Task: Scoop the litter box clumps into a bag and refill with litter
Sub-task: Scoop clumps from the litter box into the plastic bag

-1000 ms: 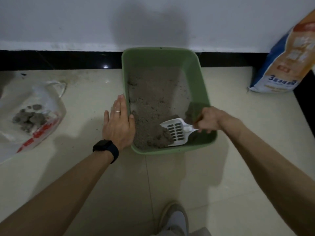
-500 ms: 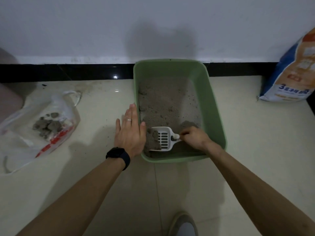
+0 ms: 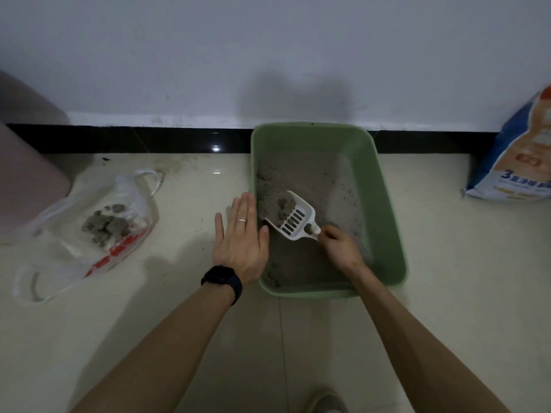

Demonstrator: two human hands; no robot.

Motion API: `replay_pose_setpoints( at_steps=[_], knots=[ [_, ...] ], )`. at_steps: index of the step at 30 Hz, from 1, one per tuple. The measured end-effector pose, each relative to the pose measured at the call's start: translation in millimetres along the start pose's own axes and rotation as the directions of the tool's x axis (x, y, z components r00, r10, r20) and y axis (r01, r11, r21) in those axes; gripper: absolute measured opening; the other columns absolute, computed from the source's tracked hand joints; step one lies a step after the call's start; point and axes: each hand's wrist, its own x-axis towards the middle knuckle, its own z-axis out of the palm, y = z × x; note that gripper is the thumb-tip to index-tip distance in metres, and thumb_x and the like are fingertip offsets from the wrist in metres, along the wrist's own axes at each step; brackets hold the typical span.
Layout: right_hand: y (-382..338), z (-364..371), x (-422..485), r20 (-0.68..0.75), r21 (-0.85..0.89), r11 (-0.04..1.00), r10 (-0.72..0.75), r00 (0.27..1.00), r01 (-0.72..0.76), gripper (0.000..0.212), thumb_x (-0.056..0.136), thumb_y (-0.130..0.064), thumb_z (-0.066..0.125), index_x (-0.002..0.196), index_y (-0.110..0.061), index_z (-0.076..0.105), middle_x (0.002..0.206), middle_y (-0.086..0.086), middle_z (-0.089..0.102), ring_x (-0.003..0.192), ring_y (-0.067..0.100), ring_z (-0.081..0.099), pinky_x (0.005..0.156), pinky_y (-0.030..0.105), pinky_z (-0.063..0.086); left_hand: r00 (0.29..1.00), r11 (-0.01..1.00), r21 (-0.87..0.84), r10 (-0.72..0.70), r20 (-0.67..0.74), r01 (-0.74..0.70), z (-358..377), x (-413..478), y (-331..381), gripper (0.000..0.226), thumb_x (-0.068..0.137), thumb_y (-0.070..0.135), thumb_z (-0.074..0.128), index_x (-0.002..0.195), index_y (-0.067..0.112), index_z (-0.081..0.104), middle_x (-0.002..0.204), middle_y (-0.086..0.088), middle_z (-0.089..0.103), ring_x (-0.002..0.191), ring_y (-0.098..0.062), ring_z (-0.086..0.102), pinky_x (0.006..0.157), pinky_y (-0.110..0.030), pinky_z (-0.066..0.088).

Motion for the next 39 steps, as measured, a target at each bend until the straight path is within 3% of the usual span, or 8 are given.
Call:
replay_pose_setpoints(
  at_steps=[4,15,21,39],
  knots=[
    [-1.7,-3.7,-6.3,-0.079,0.057,0.997,-0.043,0.996,0.047,0.024,0.101,-0.028,0.047,0.082,-0.022,0.06,0.076,-0.001,0.058,0.072,0.016,0.051,0.064,0.033,0.037,0.998,0.994,0.093,0.063,0.029,-0.065,-4.5,5.8,-1.4,0.065,0.102,0.043,0.013,0.152,0.02,-0.02,0.159,0.005,-0.028,0.145,-0.012,-0.027,0.118,-0.046,-0.015],
    [-3.5,-1.8,-24.9,-0.329,0.063,0.992,-0.082,0.941,0.108,0.02,0.099,-0.03,0.051,0.084,-0.022,0.06,0.073,-0.005,0.064,0.073,0.022,0.064,0.072,0.037,0.051,0.996,0.99,0.124,0.057,0.071,-0.066,-10.6,5.8,0.2,0.067,0.101,0.044,0.012,0.149,0.017,-0.027,0.157,0.004,-0.031,0.145,-0.013,-0.027,0.118,-0.047,-0.015],
    [-5.1,-6.3,-33.2,-0.341,0.009,0.994,-0.1,0.935,0.11,0.017,0.099,-0.034,0.051,0.092,-0.027,0.066,0.079,-0.007,0.069,0.073,0.02,0.066,0.071,0.034,0.053,0.996,0.991,0.118,0.058,0.066,-0.065,-12.8,4.5,1.2,0.068,0.101,0.043,0.014,0.15,0.017,-0.025,0.158,0.004,-0.028,0.146,-0.012,-0.025,0.118,-0.047,-0.016],
    [-13.8,-16.5,-49.2,-0.359,0.046,0.997,-0.042,0.932,0.062,0.022,0.098,-0.031,0.053,0.081,-0.025,0.067,0.074,-0.008,0.069,0.062,0.019,0.063,0.063,0.03,0.048,0.993,0.987,0.152,0.043,0.112,-0.06,-14.7,5.2,1.1,0.068,0.101,0.044,0.014,0.15,0.017,-0.025,0.159,0.003,-0.026,0.146,-0.014,-0.024,0.118,-0.049,-0.014]
  ],
)
